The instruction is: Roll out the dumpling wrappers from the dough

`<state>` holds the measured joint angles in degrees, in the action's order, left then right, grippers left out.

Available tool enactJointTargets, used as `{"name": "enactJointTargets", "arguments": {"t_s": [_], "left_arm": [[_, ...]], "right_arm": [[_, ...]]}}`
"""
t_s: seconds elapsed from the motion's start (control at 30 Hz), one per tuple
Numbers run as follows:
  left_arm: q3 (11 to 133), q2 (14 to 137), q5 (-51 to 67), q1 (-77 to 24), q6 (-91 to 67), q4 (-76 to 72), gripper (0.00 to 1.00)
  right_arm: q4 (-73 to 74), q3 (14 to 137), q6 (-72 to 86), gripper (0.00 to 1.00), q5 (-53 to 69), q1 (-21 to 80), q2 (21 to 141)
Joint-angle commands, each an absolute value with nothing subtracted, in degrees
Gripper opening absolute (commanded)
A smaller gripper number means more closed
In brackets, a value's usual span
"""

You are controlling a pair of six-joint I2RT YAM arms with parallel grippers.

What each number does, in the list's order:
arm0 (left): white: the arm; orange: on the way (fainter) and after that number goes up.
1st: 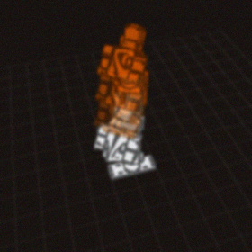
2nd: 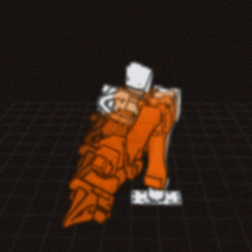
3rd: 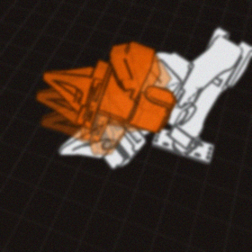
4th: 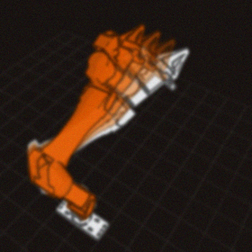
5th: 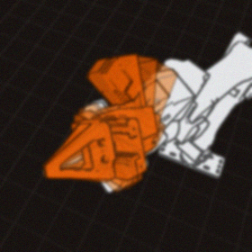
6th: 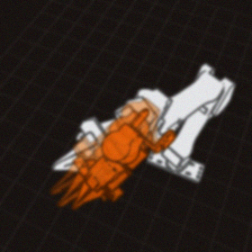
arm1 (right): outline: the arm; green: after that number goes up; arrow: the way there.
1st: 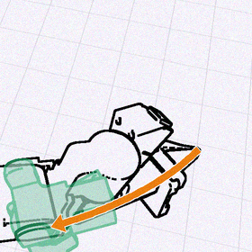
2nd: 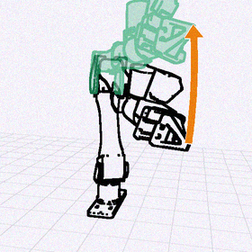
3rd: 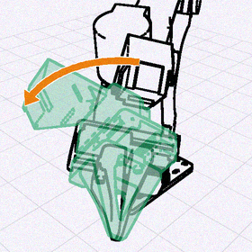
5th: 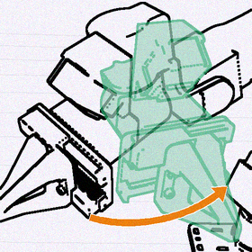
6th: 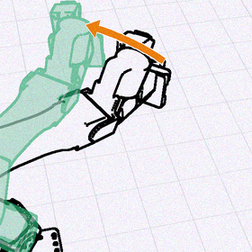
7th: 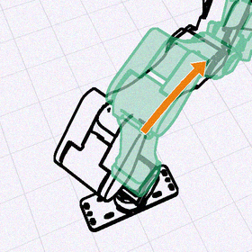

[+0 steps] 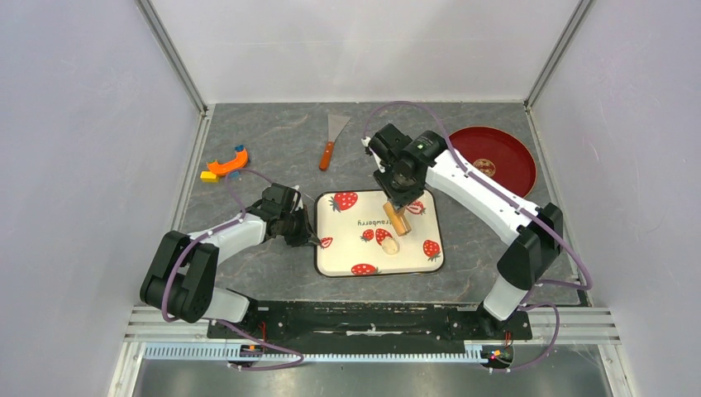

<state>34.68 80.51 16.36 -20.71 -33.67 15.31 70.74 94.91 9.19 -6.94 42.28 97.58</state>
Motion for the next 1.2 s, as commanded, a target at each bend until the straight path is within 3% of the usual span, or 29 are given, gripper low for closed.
{"name": "enactJointTargets", "arguments": {"t_s": [0.0,1.17], "left_arm": [[34.4,81.2,9.5,-20.2,-29.5,20.4,0.02],[34.1,80.9,9.5,-20.2,-29.5,20.2,0.02]], "right_arm": [[72.0,97.7,10.2,0.0,-3.0,42.7,97.3],[65.0,85.6,10.6,0.0,0.6,45.5,96.5]]}}
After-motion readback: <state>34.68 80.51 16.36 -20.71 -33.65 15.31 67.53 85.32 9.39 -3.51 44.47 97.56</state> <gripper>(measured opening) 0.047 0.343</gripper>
